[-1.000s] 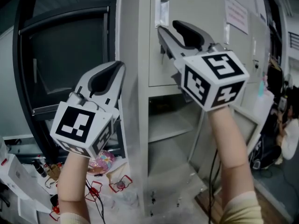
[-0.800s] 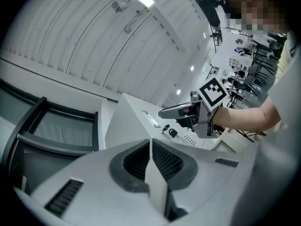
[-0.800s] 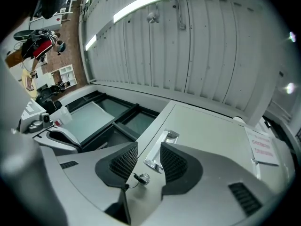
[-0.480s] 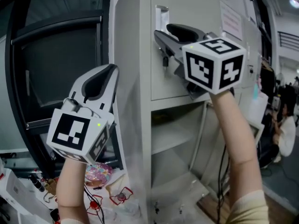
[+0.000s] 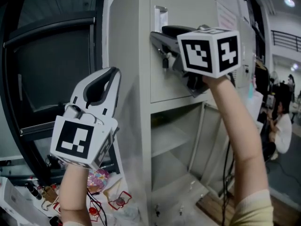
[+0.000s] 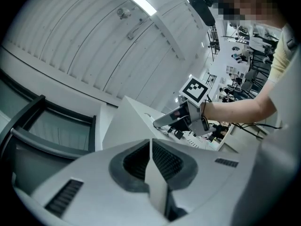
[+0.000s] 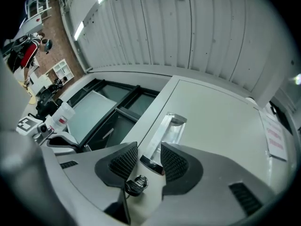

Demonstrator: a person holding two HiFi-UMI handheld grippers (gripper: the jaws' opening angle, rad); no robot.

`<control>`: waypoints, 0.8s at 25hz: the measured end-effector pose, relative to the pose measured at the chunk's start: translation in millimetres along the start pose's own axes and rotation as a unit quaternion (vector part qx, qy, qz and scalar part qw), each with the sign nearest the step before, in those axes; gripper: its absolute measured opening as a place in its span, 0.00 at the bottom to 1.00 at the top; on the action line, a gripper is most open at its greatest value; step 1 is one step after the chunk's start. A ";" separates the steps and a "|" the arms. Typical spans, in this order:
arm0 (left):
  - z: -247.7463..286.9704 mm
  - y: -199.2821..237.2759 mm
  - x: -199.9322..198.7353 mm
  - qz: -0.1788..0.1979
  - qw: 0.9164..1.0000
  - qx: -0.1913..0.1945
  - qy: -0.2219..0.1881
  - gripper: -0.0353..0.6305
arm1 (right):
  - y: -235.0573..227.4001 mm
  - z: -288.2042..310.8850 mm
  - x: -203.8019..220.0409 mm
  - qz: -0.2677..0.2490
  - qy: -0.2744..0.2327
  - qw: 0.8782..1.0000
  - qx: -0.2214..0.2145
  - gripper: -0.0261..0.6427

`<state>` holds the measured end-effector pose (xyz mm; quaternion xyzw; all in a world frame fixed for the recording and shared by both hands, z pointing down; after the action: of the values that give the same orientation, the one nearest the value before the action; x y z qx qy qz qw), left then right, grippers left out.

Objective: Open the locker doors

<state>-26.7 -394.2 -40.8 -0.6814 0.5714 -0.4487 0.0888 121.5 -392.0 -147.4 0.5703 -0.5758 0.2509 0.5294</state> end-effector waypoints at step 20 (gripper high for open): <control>2.5 -17.4 4.7 -0.030 0.999 0.031 -0.023 0.06 | 10.6 -2.3 -3.4 0.020 0.025 0.999 -0.001 0.24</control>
<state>-13.0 -393.4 -28.8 -0.7053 0.5342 -0.4528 0.1099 111.8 -386.2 -146.4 0.5518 -0.5738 0.2753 0.5389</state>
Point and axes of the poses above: the fingertips, and each gripper's own axes: z forward along the fingers, y to its left, x out of its underside, the point moved 4 cm from there along -z, backward along the fingers, and after that the axes turned 12 degrees about z, right-handed, at the moved point
